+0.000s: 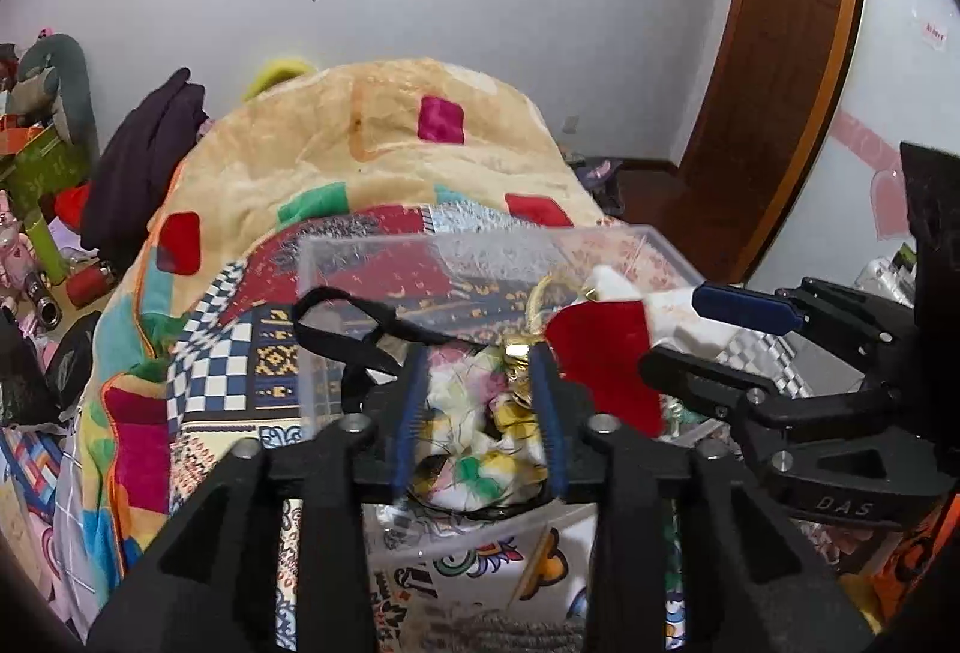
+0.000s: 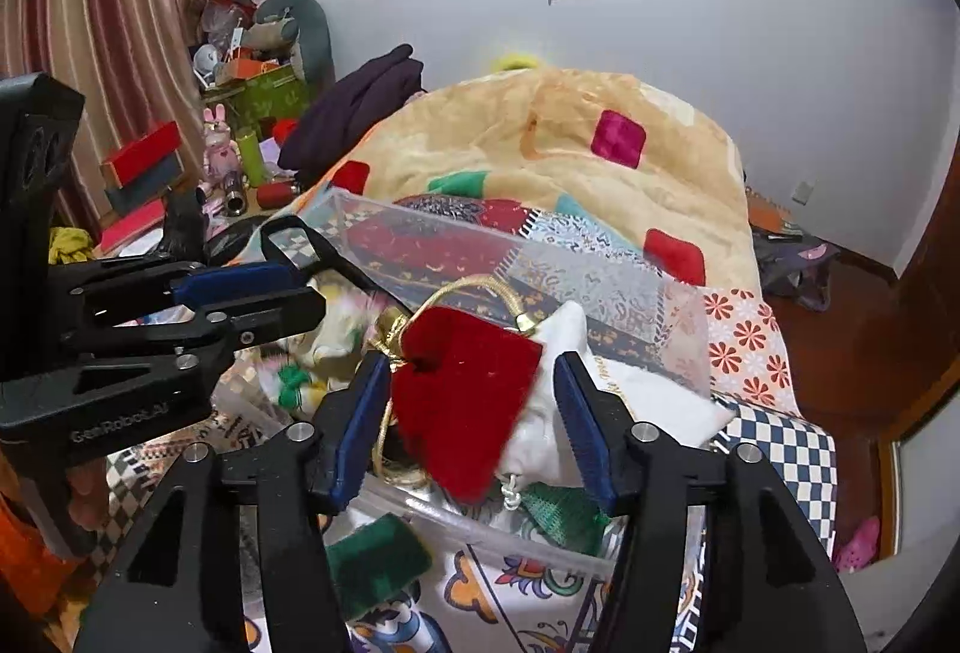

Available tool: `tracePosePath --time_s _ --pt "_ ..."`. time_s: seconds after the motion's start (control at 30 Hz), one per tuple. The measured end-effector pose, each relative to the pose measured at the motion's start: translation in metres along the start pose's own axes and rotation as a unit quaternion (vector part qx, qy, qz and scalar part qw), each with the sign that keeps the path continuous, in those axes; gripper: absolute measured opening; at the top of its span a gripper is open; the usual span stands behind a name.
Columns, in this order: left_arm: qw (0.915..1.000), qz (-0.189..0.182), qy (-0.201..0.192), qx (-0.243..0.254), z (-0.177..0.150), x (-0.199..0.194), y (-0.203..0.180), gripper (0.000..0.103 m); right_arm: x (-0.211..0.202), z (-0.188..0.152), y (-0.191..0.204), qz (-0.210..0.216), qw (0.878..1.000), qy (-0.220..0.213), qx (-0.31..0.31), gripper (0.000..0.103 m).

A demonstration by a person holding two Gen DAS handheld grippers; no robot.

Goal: Organize soft objects
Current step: 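Open the right tool over the box while the left tool releases the yellow cloth inside, then grasp the green sponge with the right tool while the left tool grasps the silver foil bag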

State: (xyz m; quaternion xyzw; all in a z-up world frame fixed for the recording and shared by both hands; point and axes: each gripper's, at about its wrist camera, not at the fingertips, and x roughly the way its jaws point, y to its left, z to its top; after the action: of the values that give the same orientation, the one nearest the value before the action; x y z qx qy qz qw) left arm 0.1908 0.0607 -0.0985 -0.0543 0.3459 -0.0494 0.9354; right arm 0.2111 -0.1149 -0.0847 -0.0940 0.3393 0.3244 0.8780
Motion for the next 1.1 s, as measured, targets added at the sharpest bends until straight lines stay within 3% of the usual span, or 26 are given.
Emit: tracePosePath --time_s 0.07,0.13,0.2,0.33,0.5,0.57,0.83,1.1 --pt "0.9999 -0.001 -0.013 0.0 0.002 -0.013 -0.001 0.045 -0.008 0.002 -0.001 -0.004 1.0 -0.009 0.004 0.068" --pt "0.9997 -0.001 -0.023 0.002 0.004 -0.023 -0.003 0.049 -0.014 0.003 0.0 -0.004 1.0 -0.017 0.006 0.069" --pt "0.9995 0.0 -0.031 0.006 0.005 -0.034 -0.005 0.058 -0.022 0.005 0.001 -0.003 1.0 -0.022 0.007 0.07" --pt "0.999 0.003 -0.044 0.007 0.0 -0.054 -0.008 0.073 -0.038 0.003 0.003 0.002 0.999 -0.031 0.011 0.087" --pt "0.9988 0.014 -0.046 0.003 -0.013 -0.07 -0.009 0.095 -0.052 -0.005 0.012 0.006 0.999 -0.033 0.004 0.093" --pt "0.9989 0.016 -0.044 0.004 -0.02 -0.074 -0.008 0.096 -0.055 -0.011 0.016 0.006 1.0 -0.03 0.004 0.098" --pt "0.9993 0.034 -0.006 0.013 -0.055 -0.068 -0.006 0.098 -0.042 -0.037 0.019 0.015 1.0 0.002 0.02 0.098" --pt "0.9978 0.037 0.051 -0.018 -0.092 -0.039 0.012 0.098 -0.008 -0.061 0.019 0.038 0.997 0.062 0.041 0.096"
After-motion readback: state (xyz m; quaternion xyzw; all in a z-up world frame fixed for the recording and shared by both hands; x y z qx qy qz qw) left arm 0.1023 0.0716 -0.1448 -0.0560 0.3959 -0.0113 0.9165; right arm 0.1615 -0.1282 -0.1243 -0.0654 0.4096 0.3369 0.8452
